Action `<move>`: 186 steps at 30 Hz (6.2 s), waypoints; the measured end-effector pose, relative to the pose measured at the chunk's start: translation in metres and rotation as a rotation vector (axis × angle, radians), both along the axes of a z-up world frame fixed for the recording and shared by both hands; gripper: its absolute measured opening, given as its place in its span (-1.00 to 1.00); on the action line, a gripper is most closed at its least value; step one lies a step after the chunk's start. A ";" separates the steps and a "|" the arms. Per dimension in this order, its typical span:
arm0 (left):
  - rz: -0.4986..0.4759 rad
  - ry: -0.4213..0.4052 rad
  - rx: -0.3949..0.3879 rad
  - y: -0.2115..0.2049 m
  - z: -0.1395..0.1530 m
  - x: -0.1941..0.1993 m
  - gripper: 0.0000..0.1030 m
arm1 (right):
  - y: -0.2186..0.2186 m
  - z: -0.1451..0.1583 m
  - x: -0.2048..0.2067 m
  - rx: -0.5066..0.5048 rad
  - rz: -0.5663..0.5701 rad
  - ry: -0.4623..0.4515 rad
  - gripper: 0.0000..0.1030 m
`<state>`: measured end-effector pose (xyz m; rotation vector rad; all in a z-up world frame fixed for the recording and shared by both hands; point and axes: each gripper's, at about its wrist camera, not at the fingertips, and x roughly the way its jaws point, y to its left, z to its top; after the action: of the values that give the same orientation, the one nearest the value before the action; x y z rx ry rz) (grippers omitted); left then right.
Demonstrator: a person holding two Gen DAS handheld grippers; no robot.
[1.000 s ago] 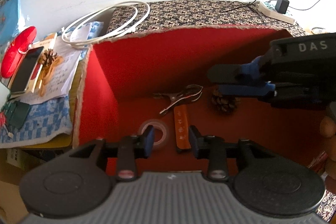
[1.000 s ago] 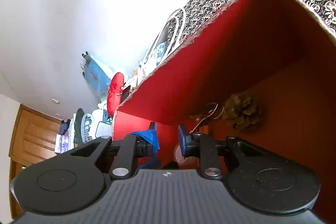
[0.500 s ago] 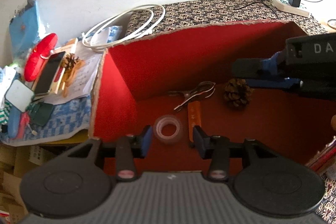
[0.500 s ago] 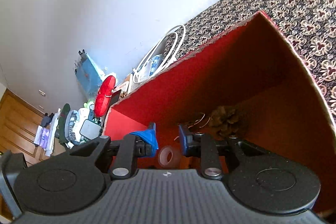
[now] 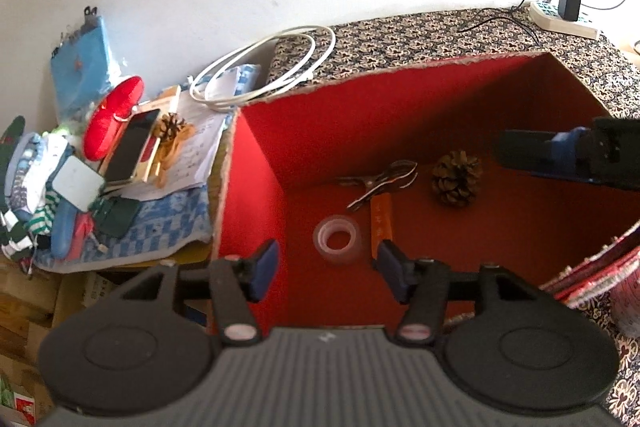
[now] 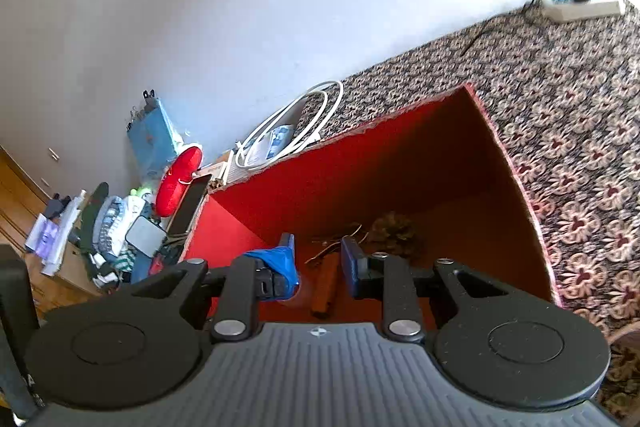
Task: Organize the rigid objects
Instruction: 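Withdraw the right gripper up out of the red box, then move the right gripper down toward the black hole punch on the cloth, then position the right gripper fingers around the black hole punch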
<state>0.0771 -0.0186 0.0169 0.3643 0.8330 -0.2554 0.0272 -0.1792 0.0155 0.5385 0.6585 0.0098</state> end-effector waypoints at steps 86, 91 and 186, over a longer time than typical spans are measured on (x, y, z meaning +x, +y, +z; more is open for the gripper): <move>-0.038 0.225 -0.011 0.020 -0.065 -0.067 0.27 | 0.001 -0.054 -0.084 0.024 -0.057 0.222 -0.70; -0.100 0.269 -0.092 0.030 -0.075 -0.073 0.27 | 0.000 -0.059 -0.083 0.031 -0.046 0.249 -0.70; -0.364 0.378 -0.099 -0.157 -0.112 -0.079 0.41 | -0.037 -0.102 -0.089 0.271 -0.022 0.261 -0.67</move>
<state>-0.0020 -0.1753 -0.0949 0.3787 1.1186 -0.7183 -0.0623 -0.2163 -0.0865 0.8169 0.9134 0.0083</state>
